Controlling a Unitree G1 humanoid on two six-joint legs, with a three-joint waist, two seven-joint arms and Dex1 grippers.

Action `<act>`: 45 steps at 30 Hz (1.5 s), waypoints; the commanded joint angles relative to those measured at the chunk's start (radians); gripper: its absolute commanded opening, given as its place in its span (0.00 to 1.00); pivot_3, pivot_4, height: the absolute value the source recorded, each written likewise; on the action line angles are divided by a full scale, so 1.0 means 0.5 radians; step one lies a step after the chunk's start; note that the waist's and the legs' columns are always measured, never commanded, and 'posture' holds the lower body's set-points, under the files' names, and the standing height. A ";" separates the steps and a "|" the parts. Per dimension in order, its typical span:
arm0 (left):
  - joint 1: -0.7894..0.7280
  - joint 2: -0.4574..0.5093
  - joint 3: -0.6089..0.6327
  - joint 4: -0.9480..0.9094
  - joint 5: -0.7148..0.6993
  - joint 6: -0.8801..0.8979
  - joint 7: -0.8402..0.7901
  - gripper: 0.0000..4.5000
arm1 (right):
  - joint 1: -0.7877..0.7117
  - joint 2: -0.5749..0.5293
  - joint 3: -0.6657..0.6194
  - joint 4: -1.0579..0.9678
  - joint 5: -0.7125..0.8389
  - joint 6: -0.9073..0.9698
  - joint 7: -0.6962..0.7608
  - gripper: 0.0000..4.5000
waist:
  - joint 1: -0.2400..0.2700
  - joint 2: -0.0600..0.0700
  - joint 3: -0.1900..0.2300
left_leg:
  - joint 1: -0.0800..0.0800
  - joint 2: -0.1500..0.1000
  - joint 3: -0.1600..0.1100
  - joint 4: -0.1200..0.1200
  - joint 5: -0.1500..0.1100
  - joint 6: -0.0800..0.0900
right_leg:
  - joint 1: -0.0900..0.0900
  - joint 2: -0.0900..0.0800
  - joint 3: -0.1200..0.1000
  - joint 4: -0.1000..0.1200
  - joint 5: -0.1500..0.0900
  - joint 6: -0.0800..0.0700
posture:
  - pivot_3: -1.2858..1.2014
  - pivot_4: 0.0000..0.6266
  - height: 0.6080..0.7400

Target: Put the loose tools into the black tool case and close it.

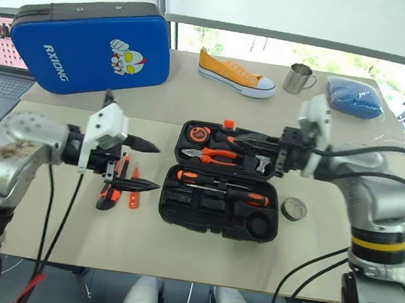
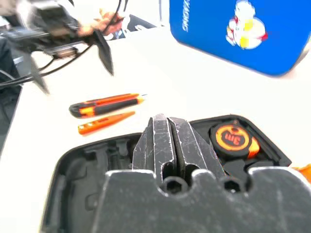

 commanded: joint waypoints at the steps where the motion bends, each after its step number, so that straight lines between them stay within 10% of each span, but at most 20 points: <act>1: 0.462 -0.020 0.557 -0.310 -0.016 0.165 0.183 1.00 | 0.086 -0.065 0.033 -0.184 0.049 -0.148 0.103 0.01 | -0.016 0.000 0.000 | 0.000 0.000 0.001 -0.001 0.000 0.000 | 0.000 -0.001 0.001 -0.001 0.000 0.000 | 0.52 0.24 1.00; 7: 1.435 -0.298 1.409 -0.506 0.134 0.186 0.198 1.00 | 0.138 -0.095 0.131 -0.253 0.057 -0.342 0.227 0.01 | -0.040 -0.001 0.000 | 0.004 0.000 0.003 -0.003 0.001 -0.001 | 0.000 -0.007 -0.002 -0.009 -0.001 -0.001 | 0.52 0.24 1.00; 16: 1.494 -0.159 1.397 -0.604 0.032 0.475 0.393 1.00 | 0.139 -0.126 0.131 -0.266 0.132 -0.337 0.245 0.62 | 0.031 -0.004 -0.001 | 0.017 -0.007 0.002 -0.003 0.003 -0.004 | 0.013 -0.026 -0.017 -0.023 -0.001 -0.002 | 0.52 0.24 1.00; 20: 0.818 0.092 1.110 -0.743 -0.351 1.358 0.662 1.00 | 0.230 -0.125 0.113 -0.370 0.172 -0.324 0.167 0.94 | 0.044 -0.006 -0.002 | 0.017 -0.007 -0.004 -0.003 0.003 -0.004 | 0.019 -0.027 -0.023 -0.024 0.000 -0.001 | 0.52 0.24 1.00; 23: 0.298 0.175 0.855 -0.648 -0.651 1.811 0.891 1.00 | 0.301 -0.107 0.107 -0.447 0.174 -0.332 0.076 0.99 | 0.029 -0.006 -0.001 | 0.019 -0.009 -0.009 -0.003 0.003 -0.004 | 0.031 -0.025 -0.028 -0.024 0.000 -0.001 | 0.52 0.24 1.00; 36: -0.772 0.857 -0.678 0.461 -2.859 1.495 2.720 1.00 | 0.549 -0.018 0.156 -0.701 0.124 -0.363 -0.303 0.99 | -0.017 -0.013 0.003 | 0.029 -0.012 -0.008 -0.020 0.006 -0.011 | 0.019 -0.030 -0.028 -0.009 0.000 -0.002 | 0.52 0.24 1.00; 45: -1.491 0.566 -1.426 0.932 -2.903 1.640 2.956 1.00 | 0.629 0.053 0.213 -0.773 0.083 -0.381 -0.490 0.99 | 0.012 -0.014 0.004 | 0.017 -0.025 -0.004 -0.021 0.013 -0.017 | 0.003 -0.030 -0.026 -0.004 0.001 -0.003 | 0.52 0.24 1.00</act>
